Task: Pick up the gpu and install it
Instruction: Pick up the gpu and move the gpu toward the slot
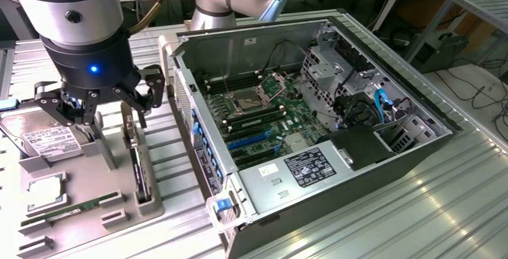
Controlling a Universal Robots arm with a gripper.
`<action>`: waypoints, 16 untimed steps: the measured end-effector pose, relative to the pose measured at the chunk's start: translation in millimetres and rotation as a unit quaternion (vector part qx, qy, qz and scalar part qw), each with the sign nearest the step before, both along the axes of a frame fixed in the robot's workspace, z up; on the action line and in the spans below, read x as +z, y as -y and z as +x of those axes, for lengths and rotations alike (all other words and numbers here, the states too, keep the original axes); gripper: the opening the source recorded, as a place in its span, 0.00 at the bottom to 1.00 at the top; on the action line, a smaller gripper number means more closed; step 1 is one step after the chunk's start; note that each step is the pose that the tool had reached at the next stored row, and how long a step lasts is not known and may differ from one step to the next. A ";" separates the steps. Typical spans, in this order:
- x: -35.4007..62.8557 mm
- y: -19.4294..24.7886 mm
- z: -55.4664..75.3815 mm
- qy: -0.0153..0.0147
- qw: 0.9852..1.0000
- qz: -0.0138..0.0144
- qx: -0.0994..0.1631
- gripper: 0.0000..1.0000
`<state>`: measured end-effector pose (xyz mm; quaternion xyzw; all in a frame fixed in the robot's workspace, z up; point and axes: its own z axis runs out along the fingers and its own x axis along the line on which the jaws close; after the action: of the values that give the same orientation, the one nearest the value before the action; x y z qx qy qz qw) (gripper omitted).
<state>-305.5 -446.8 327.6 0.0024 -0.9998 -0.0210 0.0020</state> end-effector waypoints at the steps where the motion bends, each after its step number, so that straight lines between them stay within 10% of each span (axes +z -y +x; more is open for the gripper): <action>1: -1.1 0.0 0.2 0.000 1.000 0.000 0.000 0.66; 8: -9.4 0.0 1.2 0.000 1.000 0.000 0.000 0.66; 13: -44.4 1.5 1.4 -0.001 1.000 0.001 0.007 0.66; 16: -81.4 4.3 1.4 -0.003 1.000 -0.001 0.007 0.66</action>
<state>-304.1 -451.1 246.2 0.0095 -0.9997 -0.0200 0.0055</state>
